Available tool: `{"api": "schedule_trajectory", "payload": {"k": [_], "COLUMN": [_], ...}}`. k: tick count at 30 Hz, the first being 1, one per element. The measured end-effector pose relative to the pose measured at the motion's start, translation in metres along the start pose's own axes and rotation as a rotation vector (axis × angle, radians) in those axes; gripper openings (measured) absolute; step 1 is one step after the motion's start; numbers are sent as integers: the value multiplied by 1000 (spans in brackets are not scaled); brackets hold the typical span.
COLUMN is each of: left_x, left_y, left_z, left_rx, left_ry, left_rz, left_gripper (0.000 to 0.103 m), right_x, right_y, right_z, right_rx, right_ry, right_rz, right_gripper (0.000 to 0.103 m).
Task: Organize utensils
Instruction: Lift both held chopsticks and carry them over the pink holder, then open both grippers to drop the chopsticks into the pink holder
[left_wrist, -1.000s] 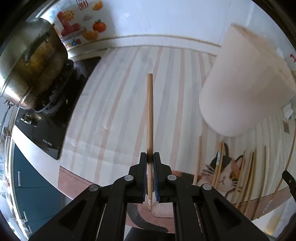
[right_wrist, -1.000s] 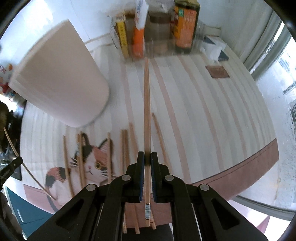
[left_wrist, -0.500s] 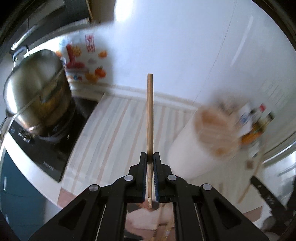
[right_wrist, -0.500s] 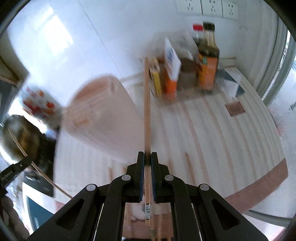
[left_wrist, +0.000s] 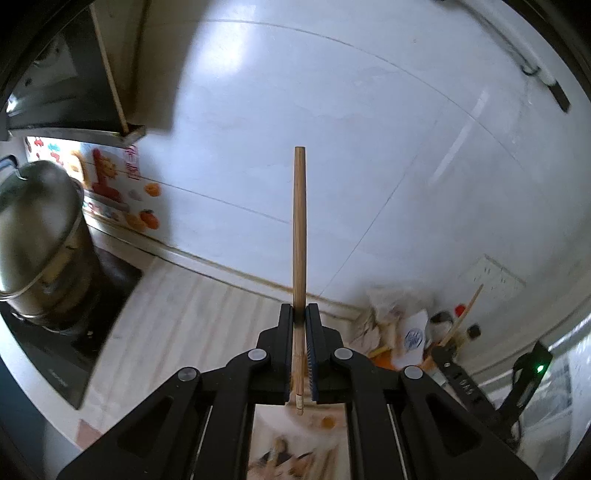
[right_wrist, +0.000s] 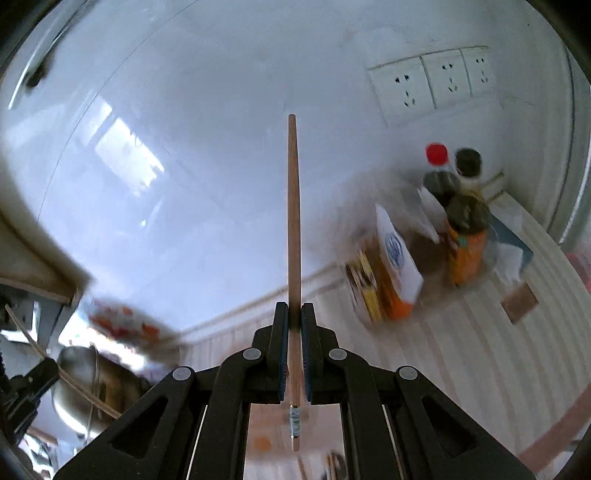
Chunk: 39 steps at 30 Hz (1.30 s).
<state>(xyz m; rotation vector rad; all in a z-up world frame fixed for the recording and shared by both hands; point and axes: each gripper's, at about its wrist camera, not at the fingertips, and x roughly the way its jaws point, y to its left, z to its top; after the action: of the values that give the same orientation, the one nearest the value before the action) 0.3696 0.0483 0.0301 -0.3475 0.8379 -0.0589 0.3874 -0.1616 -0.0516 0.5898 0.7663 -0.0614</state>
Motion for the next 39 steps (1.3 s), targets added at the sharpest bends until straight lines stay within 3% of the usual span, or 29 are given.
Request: {"api": "schedule_trajectory", "payload": {"k": [6, 14, 20, 28, 31, 33, 34, 35, 36, 39], "left_x": [45, 93, 106, 97, 91, 79, 71, 63, 56, 32], "left_y": [-15, -24, -17, -27, -30, -31, -31, -30, -29, -24], "left_z": [14, 0, -13, -26, -27, -27, -27, -27, -27, -30], "left_rx": [-38, 2, 2, 100, 144, 169, 179, 186, 188, 200], "left_ry": [-16, -6, 51, 89, 120, 114, 100, 86, 71, 25], "left_rz": [1, 65, 67, 82, 86, 99, 111, 123, 129, 147], "left_gripper": [4, 4, 4, 6, 12, 26, 33, 52, 66, 71], "right_x": [39, 84, 79, 68, 64, 57, 52, 44, 36, 14], "right_y": [15, 27, 27, 29, 30, 27, 26, 22, 20, 12], "right_z": [22, 10, -5, -17, -18, -15, -12, -10, -8, -4], "right_rx": [4, -52, -113, -177, -189, -174, -161, -139, -124, -100], "right_ry": [-45, -20, -18, 40, 80, 105, 106, 103, 95, 74], "right_rz": [4, -16, -13, 7, 15, 22, 26, 38, 45, 37], "right_gripper": [7, 7, 7, 7, 8, 14, 28, 43, 48, 55]}}
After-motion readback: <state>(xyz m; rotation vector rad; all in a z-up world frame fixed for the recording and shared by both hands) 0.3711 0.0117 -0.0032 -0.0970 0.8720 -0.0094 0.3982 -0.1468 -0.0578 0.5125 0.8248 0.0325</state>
